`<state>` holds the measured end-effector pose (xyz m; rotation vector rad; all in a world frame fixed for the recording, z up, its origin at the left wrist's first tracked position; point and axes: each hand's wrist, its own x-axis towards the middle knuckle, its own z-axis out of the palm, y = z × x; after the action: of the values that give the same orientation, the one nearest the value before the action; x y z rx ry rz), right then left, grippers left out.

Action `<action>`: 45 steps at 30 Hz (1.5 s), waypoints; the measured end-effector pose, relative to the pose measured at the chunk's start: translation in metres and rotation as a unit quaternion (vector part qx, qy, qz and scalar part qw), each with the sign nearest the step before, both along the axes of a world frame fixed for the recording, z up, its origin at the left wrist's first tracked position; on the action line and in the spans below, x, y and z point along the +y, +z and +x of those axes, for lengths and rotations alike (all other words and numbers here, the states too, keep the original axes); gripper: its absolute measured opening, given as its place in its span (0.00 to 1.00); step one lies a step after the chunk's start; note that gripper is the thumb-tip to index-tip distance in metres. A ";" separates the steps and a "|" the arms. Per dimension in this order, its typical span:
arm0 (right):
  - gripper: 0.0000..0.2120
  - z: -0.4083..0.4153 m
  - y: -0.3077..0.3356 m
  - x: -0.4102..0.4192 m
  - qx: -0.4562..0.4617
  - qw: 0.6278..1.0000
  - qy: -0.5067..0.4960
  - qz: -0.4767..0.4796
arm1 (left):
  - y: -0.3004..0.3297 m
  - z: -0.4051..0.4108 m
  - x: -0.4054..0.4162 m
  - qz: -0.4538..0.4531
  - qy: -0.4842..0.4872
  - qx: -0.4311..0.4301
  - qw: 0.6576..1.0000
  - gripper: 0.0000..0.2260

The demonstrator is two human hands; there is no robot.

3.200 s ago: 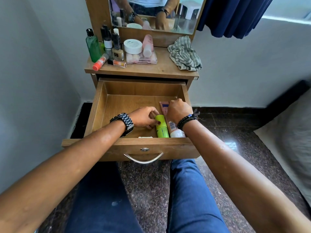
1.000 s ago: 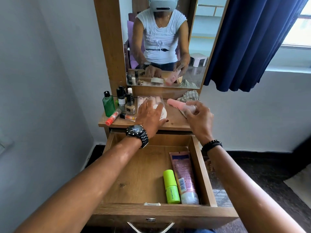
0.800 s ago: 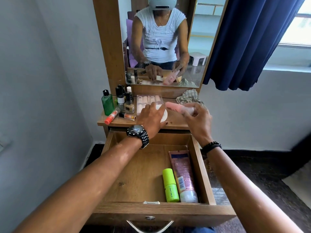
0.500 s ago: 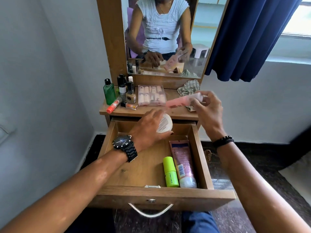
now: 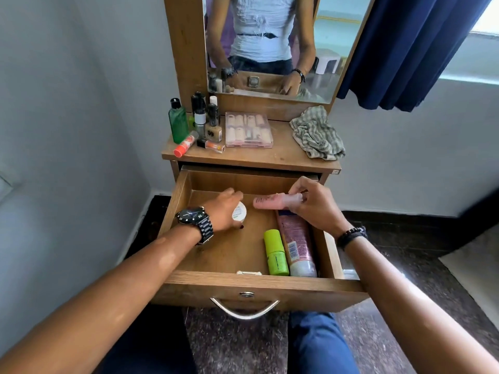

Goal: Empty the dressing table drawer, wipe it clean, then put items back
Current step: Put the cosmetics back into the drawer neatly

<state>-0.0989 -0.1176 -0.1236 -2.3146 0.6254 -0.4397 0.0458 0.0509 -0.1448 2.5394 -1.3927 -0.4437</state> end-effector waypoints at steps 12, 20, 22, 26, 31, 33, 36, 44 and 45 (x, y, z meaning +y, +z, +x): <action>0.08 0.018 -0.008 -0.008 0.176 0.919 0.041 -0.349 | -0.019 0.000 -0.005 -0.062 -0.007 -0.017 0.998 0.22; 0.13 0.019 -0.009 -0.007 0.206 0.906 0.024 -0.369 | -0.018 0.000 -0.018 -0.063 -0.027 -0.028 0.997 0.22; 0.12 0.019 -0.008 -0.010 0.193 0.920 0.017 -0.341 | -0.017 -0.001 -0.021 -0.064 -0.023 -0.021 0.997 0.22; 0.10 0.017 -0.010 -0.016 0.181 0.935 0.040 -0.303 | -0.018 -0.002 -0.021 -0.064 -0.011 -0.019 0.998 0.24; 0.15 0.028 -0.016 -0.009 0.236 0.914 0.081 -0.319 | -0.020 -0.003 -0.018 -0.063 -0.016 -0.026 0.998 0.24; 0.15 0.033 -0.017 -0.006 0.235 0.911 0.072 -0.332 | -0.020 -0.003 -0.017 -0.063 -0.020 -0.021 0.998 0.24; 0.13 0.035 -0.017 -0.003 0.232 0.914 0.067 -0.327 | -0.019 -0.006 -0.017 -0.067 -0.034 -0.001 0.997 0.24; 0.09 0.028 -0.013 -0.006 0.209 0.933 0.031 -0.292 | -0.019 -0.016 -0.025 -0.104 -0.029 -0.004 0.994 0.18; 0.09 0.027 -0.013 -0.006 0.198 0.938 0.023 -0.283 | -0.020 -0.017 -0.025 -0.108 -0.031 -0.012 0.994 0.18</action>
<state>-0.0715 -0.1236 -0.1362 -3.0033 0.6954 -0.1322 0.0289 0.0264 -0.1650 2.3416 -1.4456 -0.2589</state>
